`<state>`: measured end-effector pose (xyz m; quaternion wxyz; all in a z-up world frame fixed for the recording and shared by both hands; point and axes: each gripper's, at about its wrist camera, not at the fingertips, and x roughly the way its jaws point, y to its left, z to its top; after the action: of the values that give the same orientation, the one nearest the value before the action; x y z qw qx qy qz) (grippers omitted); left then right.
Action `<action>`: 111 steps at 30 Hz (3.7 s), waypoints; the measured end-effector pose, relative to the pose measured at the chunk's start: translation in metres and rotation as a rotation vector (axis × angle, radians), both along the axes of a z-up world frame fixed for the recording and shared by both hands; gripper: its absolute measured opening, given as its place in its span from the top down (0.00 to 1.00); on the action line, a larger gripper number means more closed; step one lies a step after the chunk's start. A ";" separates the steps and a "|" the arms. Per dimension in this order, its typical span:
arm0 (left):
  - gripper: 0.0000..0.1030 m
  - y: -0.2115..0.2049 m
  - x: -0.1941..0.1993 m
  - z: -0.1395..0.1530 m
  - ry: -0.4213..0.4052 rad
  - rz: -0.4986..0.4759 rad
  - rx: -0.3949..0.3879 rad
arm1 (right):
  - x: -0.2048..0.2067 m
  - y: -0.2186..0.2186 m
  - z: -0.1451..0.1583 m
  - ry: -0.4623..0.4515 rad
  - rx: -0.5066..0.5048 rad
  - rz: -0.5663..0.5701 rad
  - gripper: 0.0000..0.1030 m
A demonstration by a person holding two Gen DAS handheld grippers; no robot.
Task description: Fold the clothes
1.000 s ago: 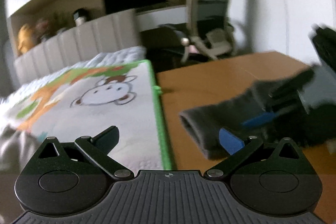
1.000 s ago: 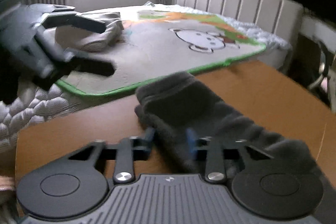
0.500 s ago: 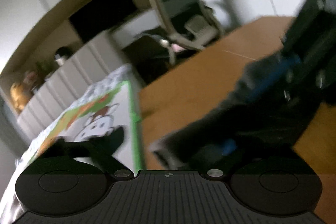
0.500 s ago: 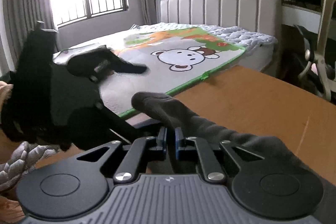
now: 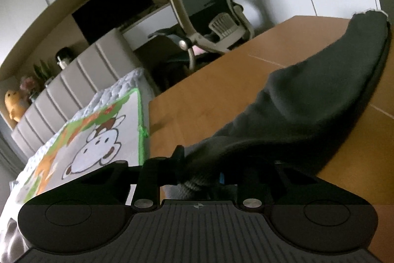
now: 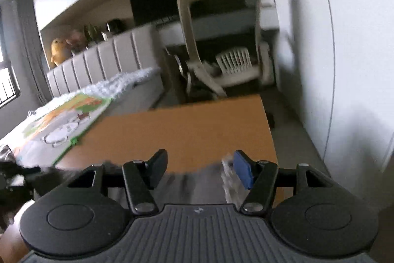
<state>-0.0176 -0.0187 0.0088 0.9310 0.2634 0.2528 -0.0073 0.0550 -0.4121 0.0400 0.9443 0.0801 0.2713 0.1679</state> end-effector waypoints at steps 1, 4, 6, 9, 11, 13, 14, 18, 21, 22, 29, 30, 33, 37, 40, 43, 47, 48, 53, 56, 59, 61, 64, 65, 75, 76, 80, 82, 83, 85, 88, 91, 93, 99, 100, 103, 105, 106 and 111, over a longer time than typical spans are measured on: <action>0.73 -0.001 0.000 0.001 -0.001 -0.002 0.000 | 0.002 -0.001 -0.006 0.024 -0.016 -0.009 0.41; 0.73 0.000 0.000 0.002 0.005 -0.005 -0.005 | 0.000 -0.002 -0.031 0.083 -0.005 -0.009 0.44; 0.74 0.004 0.001 0.003 0.017 -0.004 -0.023 | 0.004 0.006 -0.032 0.111 0.001 0.011 0.77; 0.76 0.013 0.005 0.012 0.048 -0.008 -0.104 | 0.012 0.019 -0.021 0.124 -0.004 0.052 0.88; 0.77 0.024 0.014 0.026 0.043 -0.001 -0.186 | 0.023 0.025 -0.005 0.092 -0.017 0.092 0.88; 0.75 0.041 0.033 0.039 -0.004 0.029 -0.274 | 0.048 0.033 0.017 0.020 -0.044 0.088 0.88; 0.70 0.050 0.044 0.046 -0.031 0.046 -0.319 | 0.061 0.037 0.028 -0.017 -0.058 0.083 0.88; 0.35 0.097 0.101 0.053 -0.107 0.296 -0.497 | 0.122 0.054 0.052 -0.100 -0.080 -0.015 0.77; 0.24 0.126 0.111 0.051 -0.078 0.432 -0.600 | 0.141 0.062 0.054 -0.107 -0.069 -0.056 0.49; 0.22 0.128 0.108 0.050 -0.063 0.430 -0.621 | 0.139 0.062 0.052 -0.107 -0.054 -0.046 0.40; 0.09 0.083 0.071 0.027 0.149 0.190 -0.682 | 0.078 0.079 0.003 0.042 -0.100 0.174 0.30; 0.09 0.073 0.067 0.021 0.181 0.155 -0.687 | 0.067 0.080 -0.005 0.071 -0.101 0.197 0.30; 0.08 0.054 0.069 0.003 0.253 0.134 -0.689 | 0.047 0.086 -0.031 0.173 -0.099 0.225 0.30; 0.05 0.046 0.077 -0.008 0.228 0.145 -0.648 | 0.048 0.096 -0.045 0.155 -0.153 0.223 0.29; 0.05 0.052 0.085 -0.011 0.198 0.171 -0.659 | 0.068 0.104 -0.049 0.119 -0.199 0.224 0.29; 0.02 0.045 0.093 -0.016 0.163 0.178 -0.601 | 0.088 0.112 -0.053 0.090 -0.231 0.214 0.28; 0.00 0.035 0.107 -0.015 0.156 0.189 -0.556 | 0.109 0.118 -0.055 0.081 -0.241 0.190 0.28; 0.00 0.036 0.111 -0.015 0.152 0.192 -0.562 | 0.112 0.118 -0.056 0.080 -0.247 0.186 0.28; 0.00 0.030 0.122 -0.016 0.138 0.226 -0.537 | 0.115 0.128 -0.055 0.070 -0.296 0.189 0.15; 0.00 0.023 0.113 -0.013 0.083 0.259 -0.498 | 0.098 0.129 -0.049 -0.011 -0.328 0.132 0.05; 0.00 0.020 0.092 -0.012 0.038 0.313 -0.520 | 0.063 0.123 -0.042 -0.086 -0.283 0.086 0.00; 0.00 0.015 0.076 -0.010 0.028 0.325 -0.524 | 0.042 0.118 -0.040 -0.087 -0.246 0.078 0.00; 0.00 -0.001 0.052 -0.010 0.042 0.305 -0.523 | 0.010 0.110 -0.037 -0.087 -0.191 0.055 0.00; 0.00 -0.007 0.043 -0.010 0.046 0.286 -0.524 | 0.000 0.107 -0.037 -0.088 -0.176 0.049 0.00; 0.00 -0.033 0.018 -0.016 0.151 0.293 -0.511 | -0.035 0.126 -0.046 0.117 -0.191 0.051 0.00; 0.00 -0.033 0.018 -0.016 0.150 0.300 -0.509 | -0.035 0.128 -0.047 0.135 -0.191 0.049 0.00; 0.00 -0.033 0.020 -0.017 0.153 0.307 -0.497 | -0.036 0.134 -0.050 0.160 -0.215 0.017 0.00; 0.00 -0.032 0.020 -0.018 0.153 0.307 -0.499 | -0.035 0.135 -0.050 0.163 -0.231 0.002 0.00; 0.00 -0.032 0.020 -0.018 0.153 0.307 -0.499 | -0.035 0.136 -0.051 0.164 -0.240 -0.005 0.00; 0.00 -0.034 0.020 -0.018 0.153 0.308 -0.499 | -0.034 0.139 -0.052 0.167 -0.270 -0.016 0.00; 0.00 -0.034 0.019 -0.017 0.153 0.308 -0.500 | -0.033 0.141 -0.052 0.171 -0.289 -0.030 0.00; 0.00 -0.034 0.020 -0.017 0.153 0.309 -0.502 | -0.032 0.142 -0.052 0.171 -0.290 -0.038 0.00; 0.00 -0.034 0.020 -0.017 0.153 0.309 -0.503 | -0.031 0.141 -0.052 0.171 -0.290 -0.038 0.00; 0.00 -0.033 0.020 -0.017 0.152 0.307 -0.508 | -0.031 0.141 -0.053 0.170 -0.291 -0.037 0.00; 0.00 -0.033 0.020 -0.017 0.152 0.307 -0.508 | -0.031 0.141 -0.053 0.169 -0.291 -0.037 0.00; 0.00 -0.033 0.020 -0.017 0.152 0.307 -0.509 | -0.030 0.141 -0.053 0.169 -0.291 -0.036 0.00; 0.00 -0.033 0.020 -0.017 0.151 0.306 -0.510 | -0.030 0.141 -0.053 0.169 -0.291 -0.037 0.00; 0.00 -0.033 0.020 -0.017 0.151 0.306 -0.510 | -0.030 0.141 -0.053 0.168 -0.290 -0.037 0.00; 0.00 -0.033 0.020 -0.017 0.150 0.306 -0.513 | -0.030 0.140 -0.054 0.168 -0.290 -0.036 0.00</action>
<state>0.0020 -0.0513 -0.0084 0.9361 -0.0228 0.3475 0.0498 0.0253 -0.2724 -0.0136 0.9229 -0.0384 0.3691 0.1030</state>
